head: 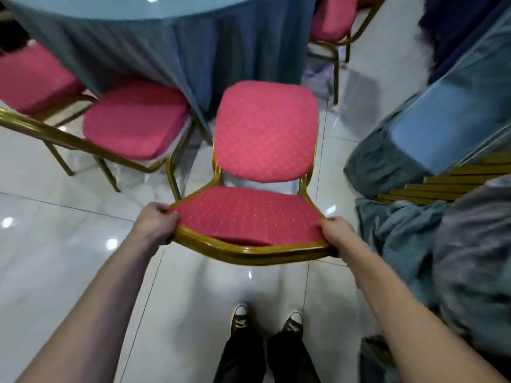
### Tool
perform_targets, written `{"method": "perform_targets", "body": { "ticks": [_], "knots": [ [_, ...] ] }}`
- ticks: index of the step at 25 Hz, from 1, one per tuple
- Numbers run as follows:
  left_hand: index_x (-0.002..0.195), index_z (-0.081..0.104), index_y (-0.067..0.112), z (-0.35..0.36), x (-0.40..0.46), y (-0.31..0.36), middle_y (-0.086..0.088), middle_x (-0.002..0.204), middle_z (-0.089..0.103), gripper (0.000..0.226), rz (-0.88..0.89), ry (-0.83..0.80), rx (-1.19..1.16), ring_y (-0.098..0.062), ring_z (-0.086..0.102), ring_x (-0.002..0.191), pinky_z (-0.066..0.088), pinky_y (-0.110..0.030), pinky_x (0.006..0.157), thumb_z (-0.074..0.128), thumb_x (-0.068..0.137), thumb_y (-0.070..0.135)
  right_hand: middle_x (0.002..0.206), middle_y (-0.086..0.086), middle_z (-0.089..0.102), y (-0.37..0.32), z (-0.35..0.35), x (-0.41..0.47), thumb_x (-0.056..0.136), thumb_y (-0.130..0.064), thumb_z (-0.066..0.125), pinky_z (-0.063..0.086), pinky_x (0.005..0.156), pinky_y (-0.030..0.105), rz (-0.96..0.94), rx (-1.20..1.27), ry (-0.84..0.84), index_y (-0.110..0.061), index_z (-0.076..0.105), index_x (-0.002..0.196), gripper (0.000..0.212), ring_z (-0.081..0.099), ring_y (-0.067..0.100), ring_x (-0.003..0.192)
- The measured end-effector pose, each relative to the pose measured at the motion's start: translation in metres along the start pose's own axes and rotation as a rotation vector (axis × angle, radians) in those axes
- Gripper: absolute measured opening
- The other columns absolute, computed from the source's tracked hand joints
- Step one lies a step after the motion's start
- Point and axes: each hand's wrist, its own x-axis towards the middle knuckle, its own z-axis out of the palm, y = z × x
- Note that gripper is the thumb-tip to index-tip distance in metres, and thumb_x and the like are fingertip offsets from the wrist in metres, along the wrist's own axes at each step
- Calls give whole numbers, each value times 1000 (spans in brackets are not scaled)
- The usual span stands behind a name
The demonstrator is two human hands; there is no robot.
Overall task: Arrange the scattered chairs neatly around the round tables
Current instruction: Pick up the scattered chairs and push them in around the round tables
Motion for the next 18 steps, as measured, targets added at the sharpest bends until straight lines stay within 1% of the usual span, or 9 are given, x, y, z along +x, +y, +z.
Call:
{"method": "perform_targets", "body": {
  "ticks": [1,2,3,5,8,11,14,16,18],
  "knots": [
    [112,64,1,-19,-2,18,-13,77,57,19,3,-1,-11,-25,54,59,54,-30,49,61,94,8,95,11,65,-19,-2,-15,100,-31,47,53,54,31,43,78,-7,-9,58,112,27,65,26,76],
    [105,67,-2,-32,-1,30,-15,74,58,16,21,7,3,-27,57,61,59,-35,54,58,94,5,91,13,63,-33,-2,-27,100,-29,44,55,53,33,53,142,4,-7,59,101,26,65,27,73],
    [99,69,-3,-43,-3,42,-19,77,62,18,60,36,38,-32,62,68,61,-42,67,55,95,6,88,13,62,-46,-2,-39,100,-27,42,56,56,36,30,171,37,-8,59,91,27,63,26,72],
    [103,71,-2,-53,-11,58,-25,96,67,31,176,152,120,-42,64,95,54,-45,88,44,101,14,85,10,59,-67,3,-57,102,-30,36,51,65,37,-111,104,130,-12,57,85,33,57,21,72],
    [115,65,-3,-53,-25,66,-30,119,61,47,272,224,179,-45,52,117,40,-48,101,27,107,23,96,8,57,-88,10,-79,107,-37,26,37,74,35,-226,-32,179,-12,56,105,39,54,21,86],
    [126,60,10,-53,-42,59,-29,135,51,48,273,202,387,-44,41,129,31,-52,107,21,106,31,104,6,55,-87,5,-92,108,-43,22,36,79,34,-245,-120,106,-17,51,112,40,51,20,94],
    [117,63,16,-47,-66,71,-19,130,59,42,416,196,600,-40,46,127,34,-52,108,25,105,29,105,0,59,-80,-17,-98,107,-47,31,38,78,33,-344,-175,80,-20,57,121,40,52,16,95],
    [110,64,22,-33,-83,90,-6,119,65,40,489,113,641,-34,52,121,32,-51,110,26,104,32,112,-2,63,-78,-34,-97,105,-43,41,43,80,31,-408,-164,73,-24,59,126,34,57,13,98],
    [105,63,25,-14,-96,120,-3,116,64,36,526,3,669,-33,54,118,33,-51,108,30,103,40,113,-8,62,-82,-51,-93,104,-39,46,44,76,23,-483,-143,70,-30,58,128,28,58,3,94]
  ]
}}
